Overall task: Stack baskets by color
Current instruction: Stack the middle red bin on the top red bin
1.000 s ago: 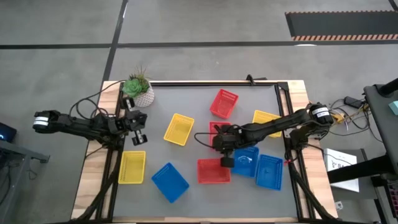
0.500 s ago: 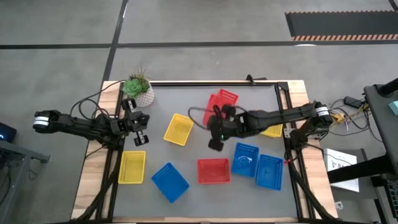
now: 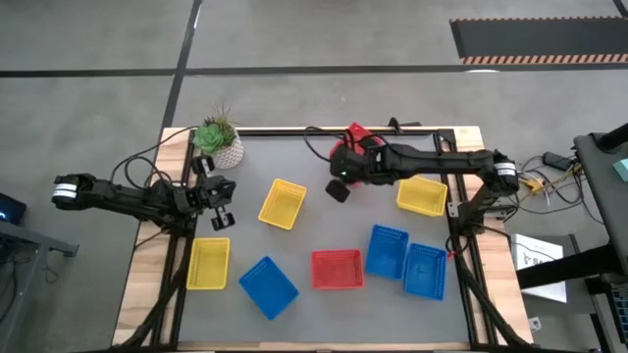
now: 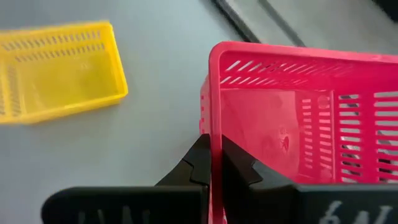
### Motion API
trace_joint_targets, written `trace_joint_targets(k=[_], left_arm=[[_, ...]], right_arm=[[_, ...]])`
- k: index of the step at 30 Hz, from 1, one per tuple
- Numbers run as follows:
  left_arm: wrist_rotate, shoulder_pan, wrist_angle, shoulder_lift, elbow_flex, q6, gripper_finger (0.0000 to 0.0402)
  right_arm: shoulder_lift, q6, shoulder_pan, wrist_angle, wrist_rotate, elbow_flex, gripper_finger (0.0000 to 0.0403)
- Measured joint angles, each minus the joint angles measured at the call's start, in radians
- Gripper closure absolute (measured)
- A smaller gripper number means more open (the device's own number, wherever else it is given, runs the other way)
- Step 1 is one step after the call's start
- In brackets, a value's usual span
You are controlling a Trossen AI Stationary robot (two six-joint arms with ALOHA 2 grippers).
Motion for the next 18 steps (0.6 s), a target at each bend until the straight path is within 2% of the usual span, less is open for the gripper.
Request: trace_joint_targets(k=[3,11,18], left_arm=[[-0.002,0.0,0.001,0.002,0.0,0.038,0.0402],[-0.009,0.0,0.0,0.002,0.0,0.052,0.0402],[-0.038,0.0,0.0,0.001,-0.001,0.059,0.0402]], right_arm=[[0.051,-0.049,-0.014,-0.008,-0.04,0.0,0.0394],[0.156,-0.181,-0.046,-0.043,-0.054,0.002,0.0394],[0.198,-0.187,-0.094,-0.051,-0.106,0.002,0.0394]])
